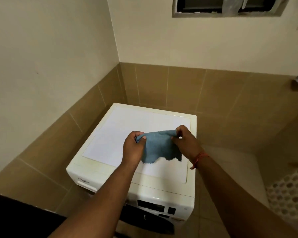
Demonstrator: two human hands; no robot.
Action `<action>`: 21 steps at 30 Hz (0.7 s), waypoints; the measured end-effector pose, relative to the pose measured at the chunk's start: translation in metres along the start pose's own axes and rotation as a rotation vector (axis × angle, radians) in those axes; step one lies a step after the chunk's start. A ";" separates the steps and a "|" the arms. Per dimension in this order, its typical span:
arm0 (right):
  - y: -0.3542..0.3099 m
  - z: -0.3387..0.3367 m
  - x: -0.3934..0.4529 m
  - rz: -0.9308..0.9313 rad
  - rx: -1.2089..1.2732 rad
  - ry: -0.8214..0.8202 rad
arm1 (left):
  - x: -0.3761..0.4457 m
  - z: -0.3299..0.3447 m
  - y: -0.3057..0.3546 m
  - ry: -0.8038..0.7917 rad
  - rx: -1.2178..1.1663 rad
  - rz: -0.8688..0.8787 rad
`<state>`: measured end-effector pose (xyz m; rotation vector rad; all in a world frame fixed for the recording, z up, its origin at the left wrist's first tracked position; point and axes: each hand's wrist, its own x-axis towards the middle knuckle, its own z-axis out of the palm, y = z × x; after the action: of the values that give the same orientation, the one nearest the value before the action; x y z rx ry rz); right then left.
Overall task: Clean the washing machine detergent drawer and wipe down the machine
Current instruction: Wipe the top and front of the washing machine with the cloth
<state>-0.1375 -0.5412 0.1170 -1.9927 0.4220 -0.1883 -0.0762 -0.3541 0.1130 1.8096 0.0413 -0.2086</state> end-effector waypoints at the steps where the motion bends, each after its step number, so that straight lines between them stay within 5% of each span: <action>1: 0.000 0.002 -0.001 -0.016 0.008 0.027 | -0.003 0.005 -0.002 0.036 0.049 0.033; 6: -0.012 0.026 -0.014 -0.323 -0.166 0.248 | -0.017 0.017 0.000 0.093 0.088 0.108; 10: -0.023 0.051 -0.028 -0.434 -0.396 0.166 | -0.024 0.030 0.006 -0.003 -0.179 -0.049; 15: -0.030 0.063 -0.040 -0.555 -0.388 0.056 | -0.026 0.013 0.003 -0.136 -0.505 -0.178; 17: -0.031 0.060 -0.046 -0.514 -0.265 -0.065 | -0.025 -0.001 -0.002 -0.143 -0.525 -0.185; 21: -0.016 0.057 -0.050 -0.138 0.131 0.119 | -0.023 -0.026 -0.011 -0.201 -0.611 -0.229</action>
<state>-0.1621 -0.4688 0.1087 -1.8881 0.3389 -0.4123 -0.0972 -0.3240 0.1119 1.1664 0.1539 -0.4844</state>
